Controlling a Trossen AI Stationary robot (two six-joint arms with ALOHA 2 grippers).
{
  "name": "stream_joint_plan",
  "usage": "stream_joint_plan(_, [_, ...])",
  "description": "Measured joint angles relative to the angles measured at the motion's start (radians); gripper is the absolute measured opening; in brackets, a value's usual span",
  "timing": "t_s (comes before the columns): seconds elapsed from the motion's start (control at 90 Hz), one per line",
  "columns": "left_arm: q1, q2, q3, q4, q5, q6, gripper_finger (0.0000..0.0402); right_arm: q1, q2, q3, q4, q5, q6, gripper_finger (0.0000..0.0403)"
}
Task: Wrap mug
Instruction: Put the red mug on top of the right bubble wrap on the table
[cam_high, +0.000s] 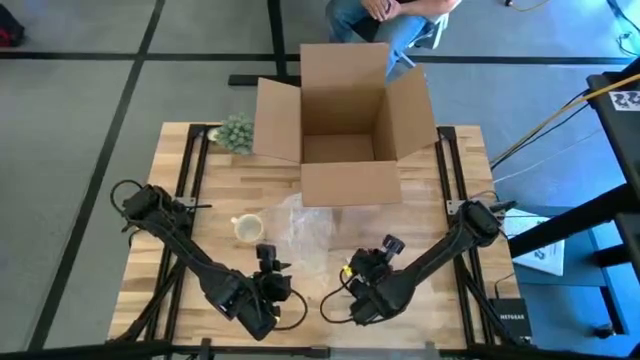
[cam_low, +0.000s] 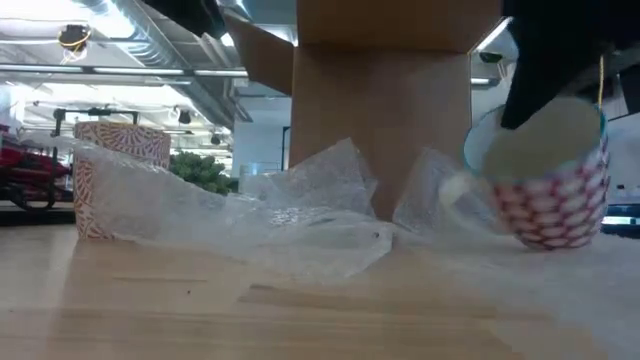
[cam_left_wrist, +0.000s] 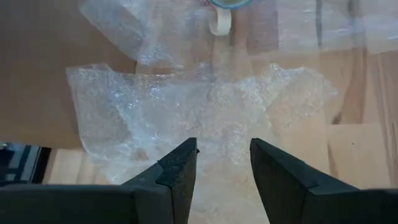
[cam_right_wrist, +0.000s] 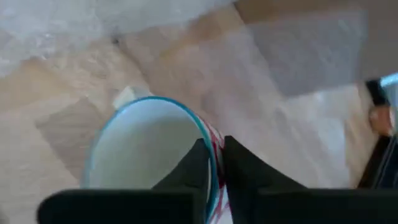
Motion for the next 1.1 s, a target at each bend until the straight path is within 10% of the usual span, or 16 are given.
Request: stream_joint_plan(1.1, [0.061, 0.001, 0.000, 0.000, 0.019, 0.001, 0.0134, 0.189, -0.284, -0.471, 0.405, -0.006, 0.421, 0.0000])
